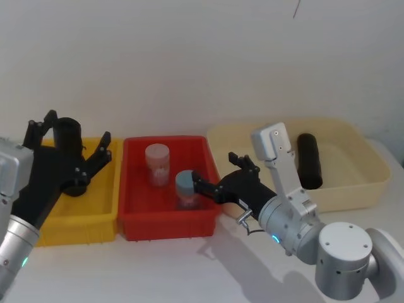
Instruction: Pick up the garbage bag with the one hand and transfer it to the other hand.
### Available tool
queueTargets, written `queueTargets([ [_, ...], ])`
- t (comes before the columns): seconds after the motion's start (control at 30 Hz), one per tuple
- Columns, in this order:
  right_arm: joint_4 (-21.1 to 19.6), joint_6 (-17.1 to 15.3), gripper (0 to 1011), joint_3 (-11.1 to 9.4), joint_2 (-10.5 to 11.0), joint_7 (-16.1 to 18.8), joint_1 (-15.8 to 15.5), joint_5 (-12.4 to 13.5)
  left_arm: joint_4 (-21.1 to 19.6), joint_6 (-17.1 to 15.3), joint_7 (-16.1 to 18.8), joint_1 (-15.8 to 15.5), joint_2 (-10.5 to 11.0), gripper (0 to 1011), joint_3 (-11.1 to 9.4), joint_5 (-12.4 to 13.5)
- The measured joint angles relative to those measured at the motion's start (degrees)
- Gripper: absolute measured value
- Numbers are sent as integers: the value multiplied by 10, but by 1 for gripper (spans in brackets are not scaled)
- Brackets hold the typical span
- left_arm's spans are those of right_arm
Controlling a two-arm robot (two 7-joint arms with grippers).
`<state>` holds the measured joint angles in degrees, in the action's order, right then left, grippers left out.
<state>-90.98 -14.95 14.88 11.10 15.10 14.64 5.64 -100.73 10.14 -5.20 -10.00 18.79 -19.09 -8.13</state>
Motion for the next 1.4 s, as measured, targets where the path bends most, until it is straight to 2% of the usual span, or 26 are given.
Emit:
queueTargets([
  [0.2, 1, -1, 999, 8, 0, 6, 2, 2, 1, 9, 3, 7, 1, 1000, 4, 1],
  [0.87, 29, 54, 1000, 41, 11, 13, 12, -14, 2, 20, 7, 16, 3, 1000, 9, 1],
  [1.4, 66, 53, 999, 47, -2, 6, 23, -16, 1, 21, 8, 17, 3, 1000, 10, 1],
])
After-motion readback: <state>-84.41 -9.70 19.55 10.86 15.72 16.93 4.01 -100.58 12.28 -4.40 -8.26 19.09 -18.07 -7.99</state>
